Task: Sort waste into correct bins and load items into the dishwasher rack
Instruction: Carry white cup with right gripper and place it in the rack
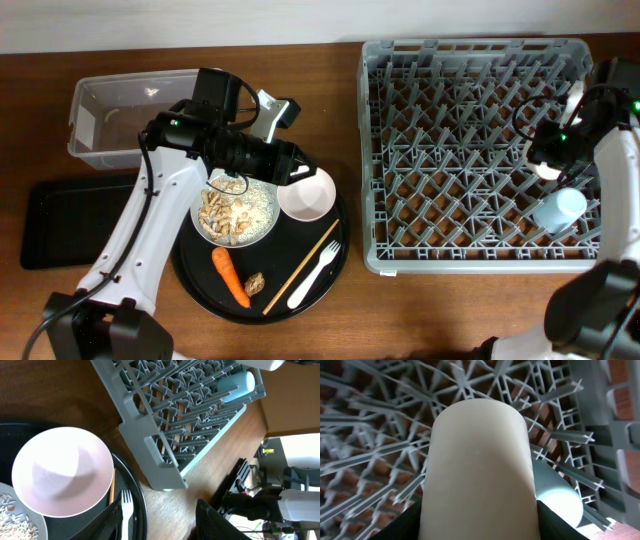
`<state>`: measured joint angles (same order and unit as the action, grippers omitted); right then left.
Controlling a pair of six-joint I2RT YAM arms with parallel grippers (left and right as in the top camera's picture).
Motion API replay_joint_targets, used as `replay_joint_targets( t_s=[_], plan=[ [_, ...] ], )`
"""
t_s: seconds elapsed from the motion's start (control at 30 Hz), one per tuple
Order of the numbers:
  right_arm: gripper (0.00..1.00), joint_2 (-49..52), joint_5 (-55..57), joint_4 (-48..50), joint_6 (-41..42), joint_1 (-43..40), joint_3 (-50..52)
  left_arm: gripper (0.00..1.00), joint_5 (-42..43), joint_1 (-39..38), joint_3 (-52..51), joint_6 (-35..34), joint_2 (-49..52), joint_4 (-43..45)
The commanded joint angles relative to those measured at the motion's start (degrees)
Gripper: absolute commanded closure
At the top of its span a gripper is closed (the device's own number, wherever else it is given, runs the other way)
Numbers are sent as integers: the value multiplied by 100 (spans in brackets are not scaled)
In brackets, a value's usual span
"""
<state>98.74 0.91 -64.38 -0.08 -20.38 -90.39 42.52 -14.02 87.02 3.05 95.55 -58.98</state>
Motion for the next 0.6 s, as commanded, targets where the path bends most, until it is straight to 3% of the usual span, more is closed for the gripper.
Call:
replay_joint_targets(
  t_s=[0.0, 0.57],
  plan=[
    [51, 269, 83, 76, 127, -70, -107, 54, -37, -7, 35, 138, 35, -9],
    [51, 516, 109, 48, 358, -70, -177, 54, -37, -7, 35, 138, 35, -9]
  ],
)
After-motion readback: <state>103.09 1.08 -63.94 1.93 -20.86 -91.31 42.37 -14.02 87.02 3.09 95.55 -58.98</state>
